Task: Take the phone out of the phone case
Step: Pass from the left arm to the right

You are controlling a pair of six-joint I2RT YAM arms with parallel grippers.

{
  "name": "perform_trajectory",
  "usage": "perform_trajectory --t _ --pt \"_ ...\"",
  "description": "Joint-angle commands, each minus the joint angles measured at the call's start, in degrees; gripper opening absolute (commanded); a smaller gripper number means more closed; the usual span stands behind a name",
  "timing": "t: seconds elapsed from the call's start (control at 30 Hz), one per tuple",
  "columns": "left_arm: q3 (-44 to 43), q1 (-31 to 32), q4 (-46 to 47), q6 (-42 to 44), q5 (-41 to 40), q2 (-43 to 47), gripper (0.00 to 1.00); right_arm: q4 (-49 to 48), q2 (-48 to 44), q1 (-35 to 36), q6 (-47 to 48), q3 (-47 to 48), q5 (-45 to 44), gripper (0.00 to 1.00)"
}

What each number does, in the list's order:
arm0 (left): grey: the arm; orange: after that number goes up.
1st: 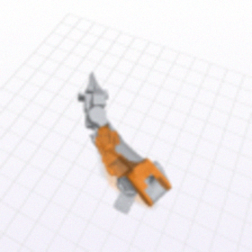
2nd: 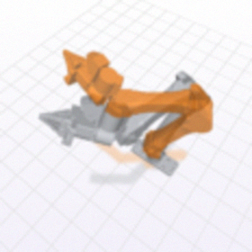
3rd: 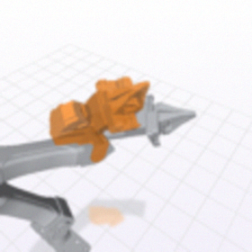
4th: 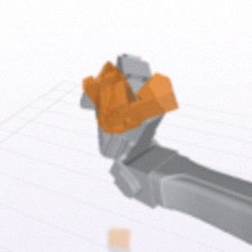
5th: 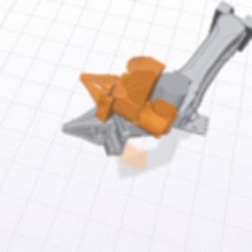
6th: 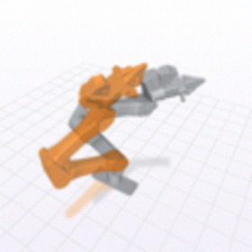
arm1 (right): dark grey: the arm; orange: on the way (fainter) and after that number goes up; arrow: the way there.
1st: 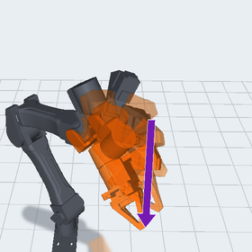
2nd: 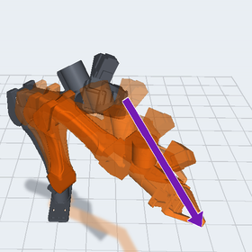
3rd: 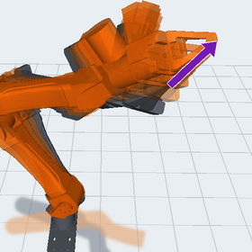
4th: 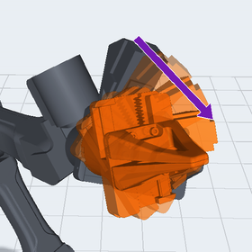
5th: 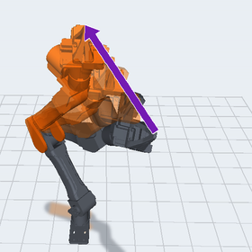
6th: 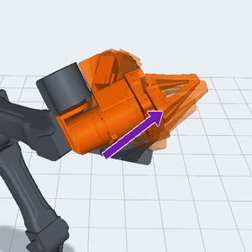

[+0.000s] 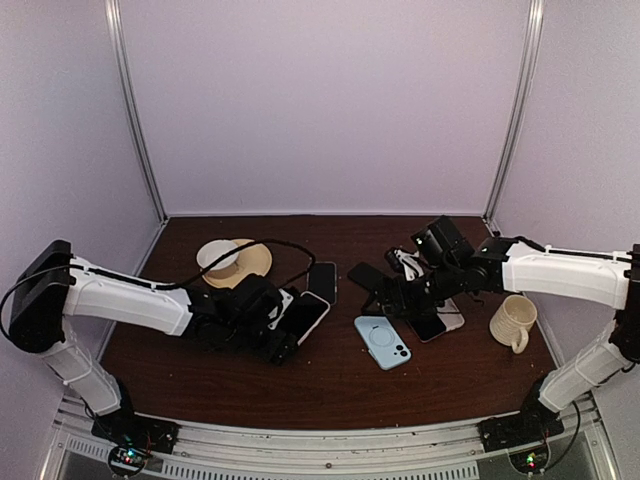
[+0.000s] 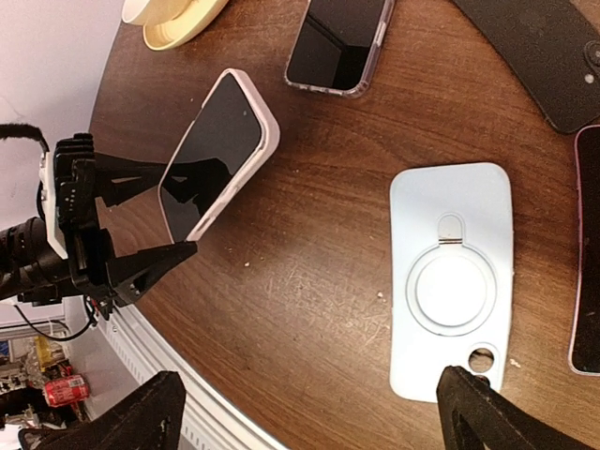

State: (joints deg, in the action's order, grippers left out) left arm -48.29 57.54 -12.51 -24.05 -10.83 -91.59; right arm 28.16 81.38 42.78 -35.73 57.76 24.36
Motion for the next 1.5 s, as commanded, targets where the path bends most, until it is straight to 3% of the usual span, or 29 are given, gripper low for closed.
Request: perform_trajectory --t 0.0,0.53,1.0,1.47 --pt "0.6 1.4 8.6 4.4 2.7 3.7 0.63 -4.9 -0.3 0.5 -4.0 -1.3 5.1 0.99" --pt "1.2 4.6 11.6 6.5 9.8 8.2 0.61 -13.7 4.7 1.9 -10.9 -1.9 10.2 0.91" --pt "2.2 5.4 12.2 7.1 12.6 9.8 0.59 -21.5 8.7 2.5 -16.3 -1.2 14.0 0.62" --pt "2.8 5.7 13.6 7.5 12.4 9.9 0.58 -22.6 9.3 2.6 -17.2 -0.5 14.9 0.2"
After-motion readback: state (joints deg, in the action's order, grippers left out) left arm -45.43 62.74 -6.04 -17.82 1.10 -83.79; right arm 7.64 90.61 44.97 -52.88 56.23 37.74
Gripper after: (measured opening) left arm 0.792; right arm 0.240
